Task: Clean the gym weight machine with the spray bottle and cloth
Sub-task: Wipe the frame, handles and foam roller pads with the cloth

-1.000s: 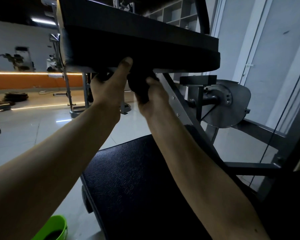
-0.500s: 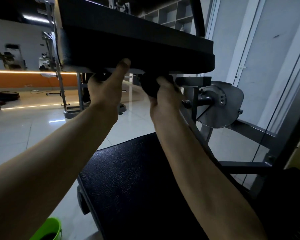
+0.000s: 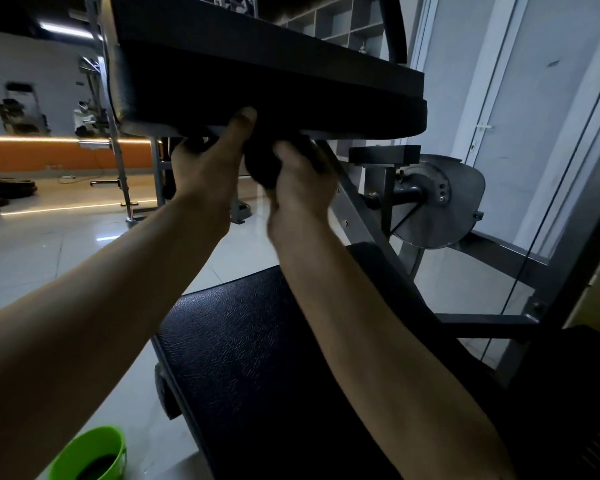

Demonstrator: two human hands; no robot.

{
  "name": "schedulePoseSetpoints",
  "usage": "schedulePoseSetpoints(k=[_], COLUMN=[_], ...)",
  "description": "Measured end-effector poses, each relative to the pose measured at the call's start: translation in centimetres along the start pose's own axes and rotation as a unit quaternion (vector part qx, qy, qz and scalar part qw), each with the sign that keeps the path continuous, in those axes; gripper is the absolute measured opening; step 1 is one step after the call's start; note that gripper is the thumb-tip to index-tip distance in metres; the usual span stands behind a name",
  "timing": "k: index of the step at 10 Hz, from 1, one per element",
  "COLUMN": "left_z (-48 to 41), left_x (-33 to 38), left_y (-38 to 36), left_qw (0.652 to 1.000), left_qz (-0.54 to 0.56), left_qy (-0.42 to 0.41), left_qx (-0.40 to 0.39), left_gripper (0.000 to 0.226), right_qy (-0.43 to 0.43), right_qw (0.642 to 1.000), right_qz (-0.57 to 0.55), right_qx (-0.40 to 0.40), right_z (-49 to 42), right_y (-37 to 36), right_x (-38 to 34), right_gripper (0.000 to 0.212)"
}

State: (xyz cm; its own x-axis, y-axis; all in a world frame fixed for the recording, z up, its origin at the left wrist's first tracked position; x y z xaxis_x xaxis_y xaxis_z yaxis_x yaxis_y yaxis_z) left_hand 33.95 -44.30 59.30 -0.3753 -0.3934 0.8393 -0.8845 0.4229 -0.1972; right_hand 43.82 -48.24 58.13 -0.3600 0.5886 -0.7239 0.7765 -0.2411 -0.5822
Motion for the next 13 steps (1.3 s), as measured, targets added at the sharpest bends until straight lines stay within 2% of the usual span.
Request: schedulePoseSetpoints(k=[1,2,3,4,5,6,7,8,9,10,11,12,13], left_z=[0.3,0.6,0.8,0.9,0.9,0.9,0.9,0.6,0.4,0.9,0.9,0.8,0.7], left_x=[0.4,0.8,0.9,0.8,0.6,0.5,0.3,-0.3,-0.6,0.0,0.3,0.3,0.2], left_y=[0.3,2.1,3.3,3.7,3.4,3.2,3.2,3.1,3.2,2.9,2.6,2.9,2.9], left_qw=[1.0,1.0,0.999,1.0,1.0,0.998,0.998,0.998,0.998,0.997,0.998,0.998,0.999], left_qz=[-0.009,-0.014,-0.004,-0.001,0.01,0.021,0.029,0.034,0.039,0.036,0.031,0.019,0.009], left_qy=[0.003,-0.008,-0.018,-0.015,-0.021,-0.03,-0.041,-0.043,-0.039,-0.044,-0.035,-0.033,-0.031], left_qx=[-0.006,0.009,0.025,0.016,0.021,0.043,0.037,0.032,0.04,0.048,0.052,0.058,0.044], left_gripper=[0.056,0.07,0.079,0.085,0.078,0.075,0.081,0.081,0.082,0.069,0.066,0.069,0.07], right_qy=[0.007,0.001,-0.004,-0.026,-0.073,-0.109,-0.103,-0.107,-0.124,-0.151,-0.159,-0.171,-0.16], right_qw=[1.0,0.994,0.989,0.989,0.989,0.988,0.99,0.991,0.989,0.982,0.983,0.983,0.986], right_qz=[0.011,-0.059,-0.091,-0.123,-0.127,-0.104,-0.101,-0.073,-0.037,-0.02,0.009,0.034,-0.031], right_qx=[-0.006,0.088,0.117,0.083,0.019,-0.019,0.004,-0.02,-0.074,-0.116,-0.093,-0.053,-0.039], right_z=[0.0,-2.9,-4.0,-3.5,-2.5,-1.6,-2.2,-2.2,-1.3,-2.6,-4.1,-9.5,-10.9], right_y=[-0.2,3.5,5.5,4.0,1.4,0.2,1.6,2.8,1.0,-1.4,-1.0,1.4,2.5], right_x=[0.1,-1.6,-2.9,-2.0,0.5,1.6,0.0,-1.6,-0.2,3.3,4.2,5.4,6.0], right_gripper=[0.021,0.025,0.031,0.018,0.025,0.015,0.022,0.033,0.036,0.032,0.025,0.032,0.035])
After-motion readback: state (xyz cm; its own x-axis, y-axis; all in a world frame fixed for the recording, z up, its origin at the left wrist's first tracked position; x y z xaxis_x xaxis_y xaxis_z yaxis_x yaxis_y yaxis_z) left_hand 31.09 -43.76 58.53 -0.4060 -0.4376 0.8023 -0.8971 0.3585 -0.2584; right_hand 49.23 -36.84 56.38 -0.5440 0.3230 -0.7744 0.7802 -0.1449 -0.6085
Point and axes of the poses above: each hand's wrist, its own z-axis away from the middle knuckle, its own y-axis out of the back of the hand, x = y × z, the point moved 3 cm from there along -z, towards the middle knuckle, and after that the axes turned 14 degrees about -x, right-handed, at the moved point
